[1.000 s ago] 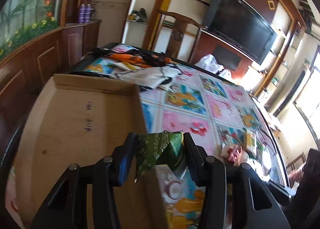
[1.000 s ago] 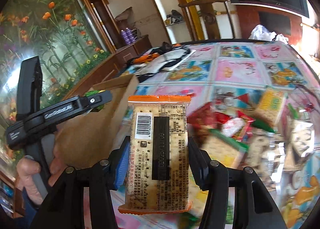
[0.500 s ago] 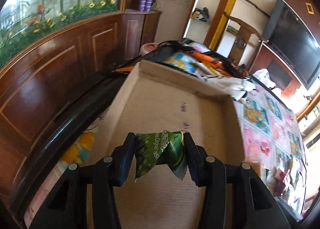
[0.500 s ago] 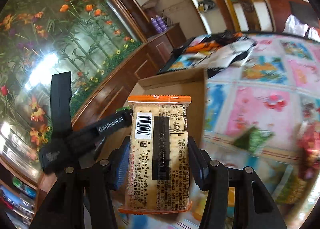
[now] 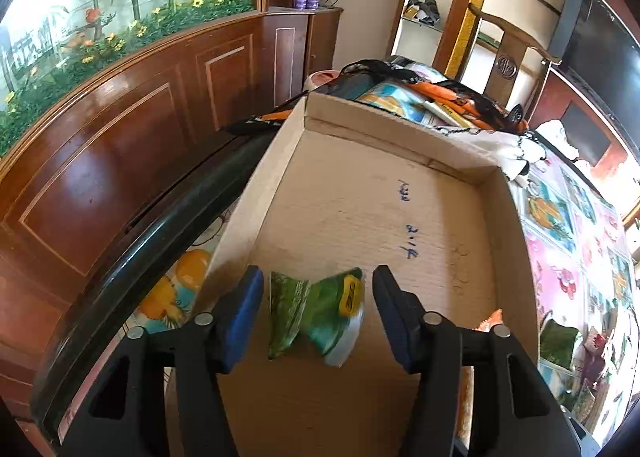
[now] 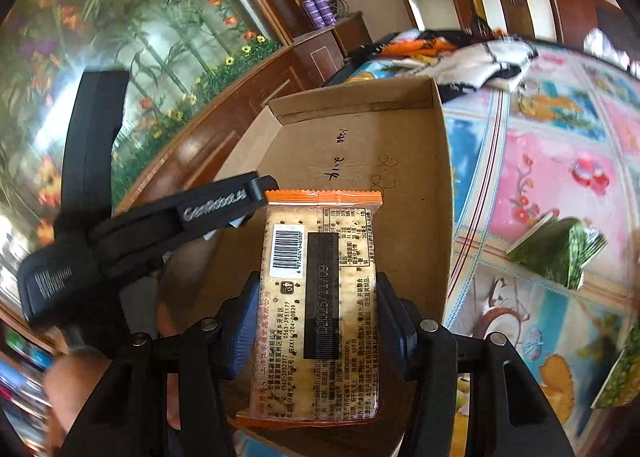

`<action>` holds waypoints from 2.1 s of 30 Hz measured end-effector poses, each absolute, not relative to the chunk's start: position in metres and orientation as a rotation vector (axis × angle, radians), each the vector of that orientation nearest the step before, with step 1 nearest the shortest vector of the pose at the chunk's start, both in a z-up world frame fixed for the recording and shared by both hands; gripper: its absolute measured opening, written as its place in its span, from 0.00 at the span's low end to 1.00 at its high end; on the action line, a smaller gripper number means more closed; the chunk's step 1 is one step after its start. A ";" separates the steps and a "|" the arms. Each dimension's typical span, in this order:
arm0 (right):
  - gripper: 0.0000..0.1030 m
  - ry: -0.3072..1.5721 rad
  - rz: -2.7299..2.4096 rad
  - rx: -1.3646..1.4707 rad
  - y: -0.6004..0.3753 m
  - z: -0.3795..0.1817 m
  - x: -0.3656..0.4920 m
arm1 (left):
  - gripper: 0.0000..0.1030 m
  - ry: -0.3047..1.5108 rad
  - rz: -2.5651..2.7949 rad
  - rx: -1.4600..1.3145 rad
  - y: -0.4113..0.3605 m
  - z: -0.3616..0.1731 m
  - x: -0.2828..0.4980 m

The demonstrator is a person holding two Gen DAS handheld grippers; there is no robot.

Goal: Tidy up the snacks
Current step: 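Lower both snacks into the box and open both tools, then grasp another green snack bag with the left tool while the right approaches the silver bag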

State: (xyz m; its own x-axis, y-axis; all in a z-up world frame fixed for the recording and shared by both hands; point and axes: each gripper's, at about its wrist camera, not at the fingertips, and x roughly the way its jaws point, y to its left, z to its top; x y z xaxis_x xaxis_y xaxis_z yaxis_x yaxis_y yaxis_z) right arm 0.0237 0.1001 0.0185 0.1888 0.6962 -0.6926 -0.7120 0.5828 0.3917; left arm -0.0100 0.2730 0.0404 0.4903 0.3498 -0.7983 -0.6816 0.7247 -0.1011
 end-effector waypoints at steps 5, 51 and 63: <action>0.57 0.914 0.978 -0.089 0.103 0.019 0.013 | 0.56 0.855 0.666 -0.428 0.274 0.038 -0.013; 0.71 0.817 0.716 0.164 -0.082 0.054 0.062 | 0.80 0.583 0.304 -0.281 0.191 0.072 -0.021; 0.56 0.864 0.603 0.360 -0.166 0.050 0.099 | 0.72 0.681 0.050 -0.284 0.120 0.082 0.006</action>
